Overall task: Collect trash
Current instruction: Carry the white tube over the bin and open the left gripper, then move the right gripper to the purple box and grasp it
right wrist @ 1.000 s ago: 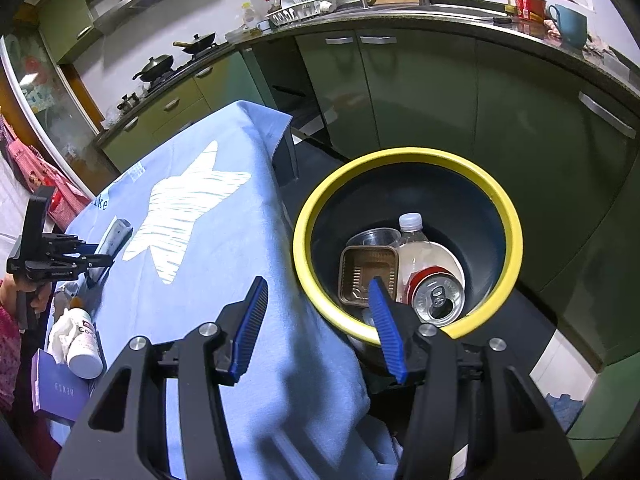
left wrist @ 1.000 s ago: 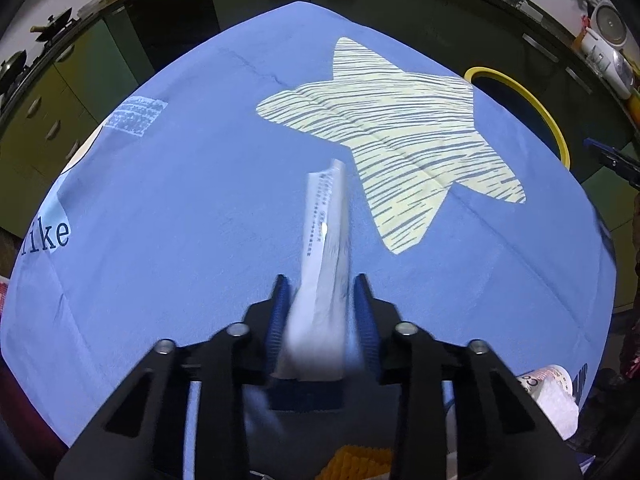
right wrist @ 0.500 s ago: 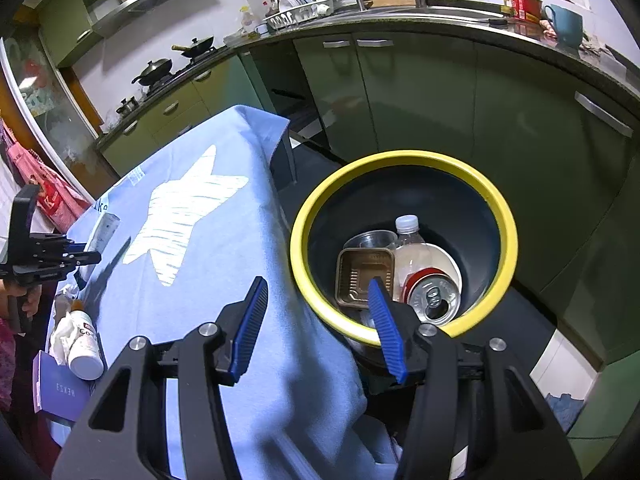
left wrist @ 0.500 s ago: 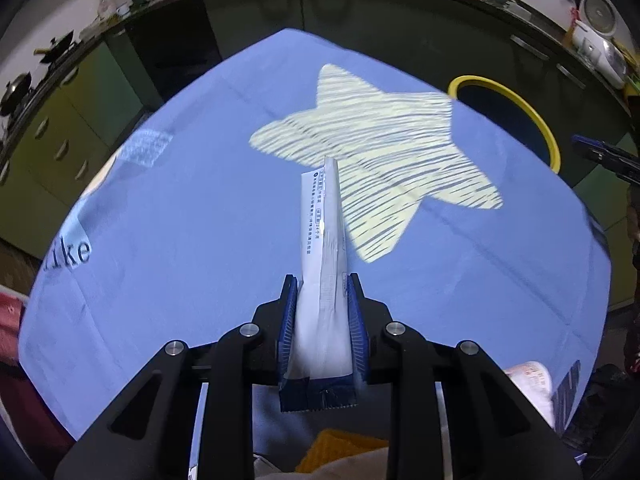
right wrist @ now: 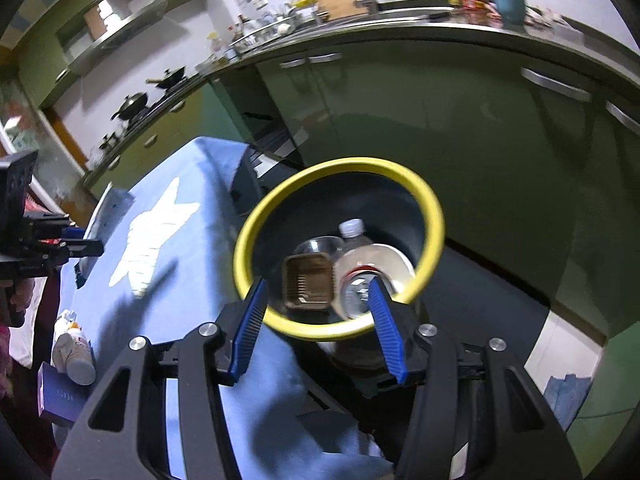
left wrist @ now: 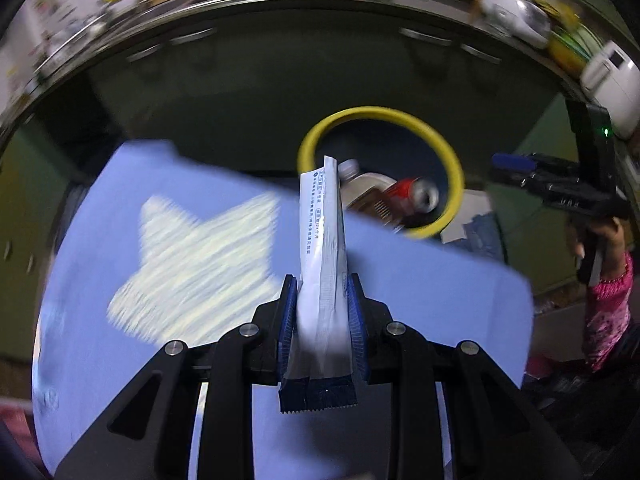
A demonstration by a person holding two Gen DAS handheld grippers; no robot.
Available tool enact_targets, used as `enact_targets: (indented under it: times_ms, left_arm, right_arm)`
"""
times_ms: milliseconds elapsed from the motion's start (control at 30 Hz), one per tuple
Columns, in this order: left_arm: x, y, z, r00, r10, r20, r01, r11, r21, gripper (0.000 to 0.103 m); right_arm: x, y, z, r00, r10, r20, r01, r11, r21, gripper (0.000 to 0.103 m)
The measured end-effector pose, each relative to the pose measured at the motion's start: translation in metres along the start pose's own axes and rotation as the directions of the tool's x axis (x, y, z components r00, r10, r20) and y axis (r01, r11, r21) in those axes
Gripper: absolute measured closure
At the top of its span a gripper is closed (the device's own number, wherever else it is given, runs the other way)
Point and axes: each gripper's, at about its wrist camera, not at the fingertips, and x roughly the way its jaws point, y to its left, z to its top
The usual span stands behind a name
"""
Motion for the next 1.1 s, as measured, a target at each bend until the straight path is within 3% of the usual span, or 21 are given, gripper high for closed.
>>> enact_targets:
  times_ms: [300, 467, 500, 533, 567, 600, 733, 867, 933, 1033, 1100]
  left_arm:
    - [0.080, -0.063, 0.098, 0.997, -0.025, -0.070, 0.035, 0.990, 0.140, 0.077]
    - [0.123, -0.078, 0.122, 0.993, -0.008, -0.116, 0.027, 0.986, 0.162, 0.074]
    - [0.130, -0.078, 0.125, 0.992, -0.004, -0.126, 0.024, 0.987, 0.157, 0.068]
    - [0.137, -0.077, 0.128, 0.991, 0.004, -0.137, 0.016, 0.990, 0.141, 0.049]
    - [0.141, -0.075, 0.131, 0.991, 0.014, -0.136, 0.004, 0.991, 0.131, 0.038]
    - [0.142, -0.073, 0.133, 0.991, 0.028, -0.127, -0.012, 0.992, 0.123, 0.032]
    - [0.120, -0.064, 0.134, 0.996, 0.032, -0.083, -0.025, 0.995, 0.095, 0.032]
    - [0.044, -0.042, 0.122, 0.996, 0.045, 0.082, -0.046, 0.999, 0.013, 0.029]
    - [-0.009, -0.025, 0.099, 0.976, 0.064, 0.208, -0.051, 0.996, -0.066, 0.021]
    - [-0.074, 0.007, 0.052, 0.922, 0.128, 0.366, -0.051, 0.976, -0.214, 0.018]
    - [-0.119, 0.033, 0.002, 0.861, 0.236, 0.450, -0.071, 0.933, -0.352, 0.015]
  right_arm:
    - [-0.014, -0.047, -0.007, 1.000, -0.018, 0.023, 0.016, 0.996, 0.086, 0.051]
    - [-0.018, -0.060, -0.011, 0.999, -0.031, 0.026, 0.028, 0.993, 0.113, 0.049]
    - [-0.019, -0.062, -0.011, 0.999, -0.037, 0.026, 0.033, 0.993, 0.115, 0.048]
    - [-0.020, -0.063, -0.012, 0.999, -0.044, 0.028, 0.041, 0.992, 0.116, 0.046]
    - [-0.021, -0.064, -0.012, 0.998, -0.048, 0.030, 0.044, 0.992, 0.118, 0.046]
    - [-0.023, -0.066, -0.012, 0.998, -0.049, 0.034, 0.045, 0.991, 0.123, 0.045]
    - [-0.028, -0.064, -0.014, 0.997, -0.056, 0.044, 0.050, 0.991, 0.126, 0.044]
    - [-0.028, -0.053, -0.014, 0.998, -0.051, 0.048, 0.046, 0.993, 0.106, 0.043]
    - [-0.026, -0.041, -0.014, 0.998, -0.034, 0.048, 0.029, 0.996, 0.085, 0.043]
    - [-0.022, -0.013, -0.014, 0.999, 0.001, 0.041, -0.002, 1.000, 0.021, 0.043]
    - [-0.019, 0.009, -0.015, 0.999, 0.022, 0.034, -0.021, 0.999, -0.030, 0.042]
